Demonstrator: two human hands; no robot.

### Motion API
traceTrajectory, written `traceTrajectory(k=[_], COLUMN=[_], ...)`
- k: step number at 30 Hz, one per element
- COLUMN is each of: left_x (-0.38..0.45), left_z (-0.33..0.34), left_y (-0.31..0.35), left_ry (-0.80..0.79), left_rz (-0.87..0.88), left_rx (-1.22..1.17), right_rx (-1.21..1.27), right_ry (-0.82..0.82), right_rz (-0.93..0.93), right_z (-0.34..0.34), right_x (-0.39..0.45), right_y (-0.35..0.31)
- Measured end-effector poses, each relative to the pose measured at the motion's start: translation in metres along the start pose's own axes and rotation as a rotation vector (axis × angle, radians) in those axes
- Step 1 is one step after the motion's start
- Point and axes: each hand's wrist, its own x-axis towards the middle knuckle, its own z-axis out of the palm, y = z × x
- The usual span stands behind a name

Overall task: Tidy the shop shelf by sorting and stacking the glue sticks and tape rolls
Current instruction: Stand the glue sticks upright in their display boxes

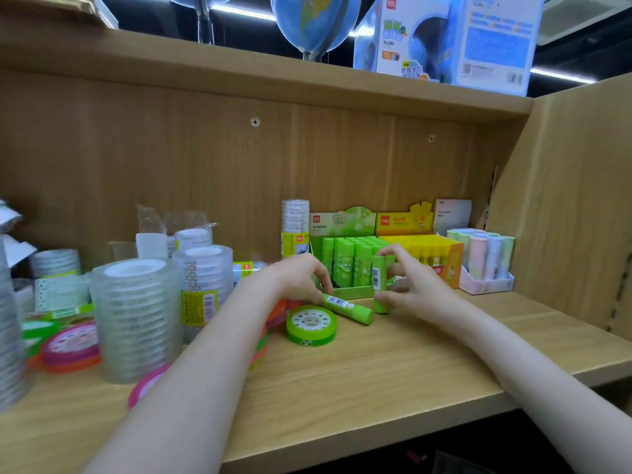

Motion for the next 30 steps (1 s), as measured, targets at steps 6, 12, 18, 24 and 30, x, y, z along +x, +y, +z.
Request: traceTrajectory(k=[6, 12, 18, 24, 30], left_x=[-0.003, -0.001, -0.002, -0.005, -0.006], left_z=[0.0, 0.001, 0.001, 0.001, 0.001], left_y=[0.002, 0.0, 0.001, 0.003, 0.002], left_ry=[0.001, 0.007, 0.051, 0.098, 0.091], left_rz=[-0.009, -0.008, 0.025, 0.023, 0.008], left_rx=[0.003, 0.007, 0.041, 0.039, 0.049], right_rx=[0.038, -0.27, -0.24, -0.305, -0.349], right_ry=[0.241, 0.26, 0.352, 0.38, 0.309], right_rz=[-0.064, -0.236, -0.2, -0.26, -0.248], right_z=[-0.003, 0.005, 0.009, 0.01, 0.012], right_x=[0.017, 0.044, 0.052, 0.049, 0.05], right_y=[-0.011, -0.021, -0.028, -0.032, -0.023])
